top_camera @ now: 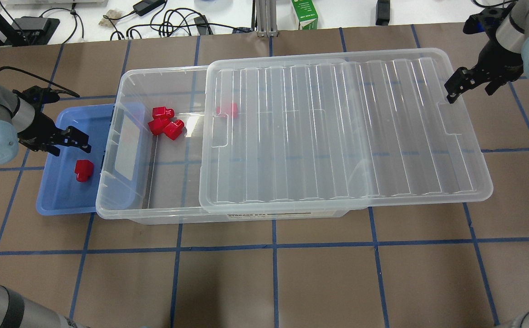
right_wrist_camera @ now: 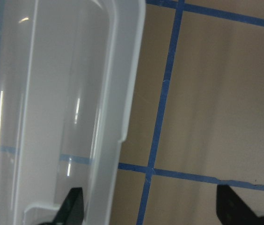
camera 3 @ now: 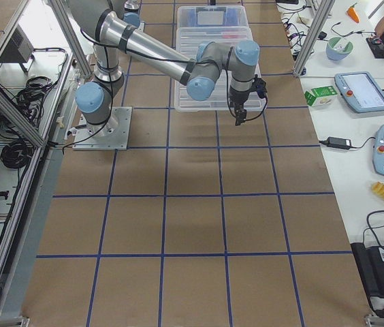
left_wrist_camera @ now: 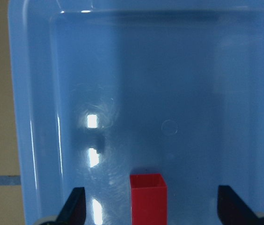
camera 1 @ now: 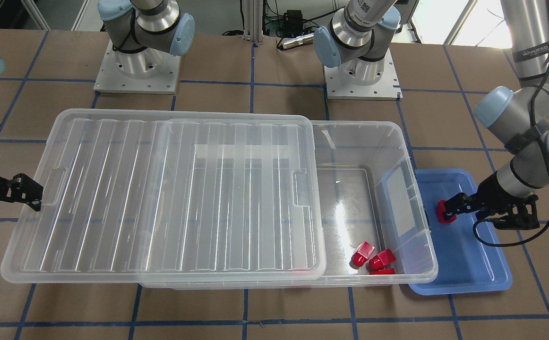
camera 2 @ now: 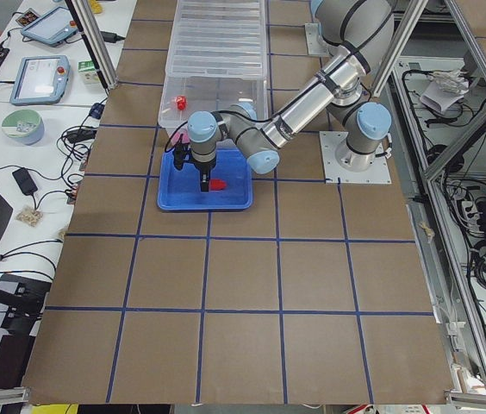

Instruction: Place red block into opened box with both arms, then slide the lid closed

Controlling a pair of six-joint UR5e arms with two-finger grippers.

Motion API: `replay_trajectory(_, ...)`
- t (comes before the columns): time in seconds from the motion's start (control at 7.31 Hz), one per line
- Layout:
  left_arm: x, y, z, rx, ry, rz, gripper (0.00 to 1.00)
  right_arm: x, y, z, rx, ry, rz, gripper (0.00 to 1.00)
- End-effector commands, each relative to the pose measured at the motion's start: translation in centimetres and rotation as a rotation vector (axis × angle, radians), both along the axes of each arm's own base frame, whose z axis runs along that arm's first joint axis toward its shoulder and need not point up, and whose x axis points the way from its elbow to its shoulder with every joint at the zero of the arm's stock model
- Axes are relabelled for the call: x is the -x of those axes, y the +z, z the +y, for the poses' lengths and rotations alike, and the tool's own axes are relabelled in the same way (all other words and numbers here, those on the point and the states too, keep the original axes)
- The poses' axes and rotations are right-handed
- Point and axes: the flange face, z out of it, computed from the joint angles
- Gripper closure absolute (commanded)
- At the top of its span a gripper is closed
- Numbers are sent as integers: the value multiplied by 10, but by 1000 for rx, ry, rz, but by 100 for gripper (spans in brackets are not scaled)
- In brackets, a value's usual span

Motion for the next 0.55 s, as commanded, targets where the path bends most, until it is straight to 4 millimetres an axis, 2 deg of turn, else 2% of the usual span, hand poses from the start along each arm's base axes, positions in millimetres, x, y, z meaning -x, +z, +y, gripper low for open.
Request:
replay_trajectory(0.0, -2, -7, 0, -4, 0, 1, 0, 6, 3, -1, 11, 3, 8, 2)
replay_trajectory(0.27, -4, -14, 0, -15, 4, 8, 0, 8, 2, 0, 8, -10, 3, 0)
replay_trajectory(0.41, -8, -21, 1, -22, 15, 14, 0, 6, 9, -1, 19, -15, 7, 0)
